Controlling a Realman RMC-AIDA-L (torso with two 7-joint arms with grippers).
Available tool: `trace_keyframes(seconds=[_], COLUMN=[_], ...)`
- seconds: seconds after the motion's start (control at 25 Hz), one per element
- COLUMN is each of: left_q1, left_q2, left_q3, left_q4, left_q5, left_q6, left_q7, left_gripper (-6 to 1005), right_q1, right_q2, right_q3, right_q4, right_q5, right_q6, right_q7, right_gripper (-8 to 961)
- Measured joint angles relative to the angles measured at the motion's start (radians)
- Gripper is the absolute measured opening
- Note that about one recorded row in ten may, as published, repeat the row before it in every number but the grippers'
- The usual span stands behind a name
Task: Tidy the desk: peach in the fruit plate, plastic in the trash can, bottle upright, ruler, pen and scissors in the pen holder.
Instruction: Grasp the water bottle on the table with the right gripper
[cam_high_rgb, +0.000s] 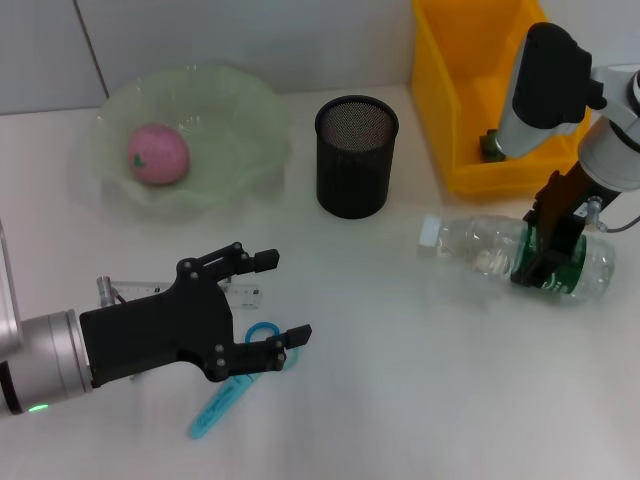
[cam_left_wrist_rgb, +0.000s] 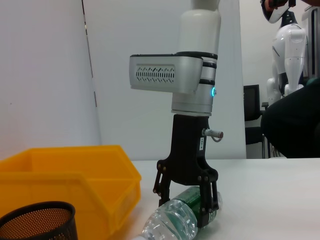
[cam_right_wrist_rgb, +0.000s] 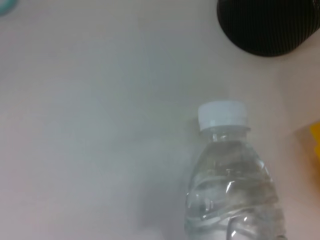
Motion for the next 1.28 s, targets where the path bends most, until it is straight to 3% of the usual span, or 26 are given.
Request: trace_keyframes(seconds=[1.28], left_q1=[0.003], left_q2=[0.0], left_q3=[0.002], left_q4=[0.0], left_q5=[0.0], left_q6=[0.0], left_q7=[0.001], left_gripper=[833], right_q1=[0.009], right_q2=[0.004], right_q3=[-0.03], right_q4=[0.086], right_q5=[-0.007], right_q6=[0.061], right_q7=[0.032], right_gripper=[815])
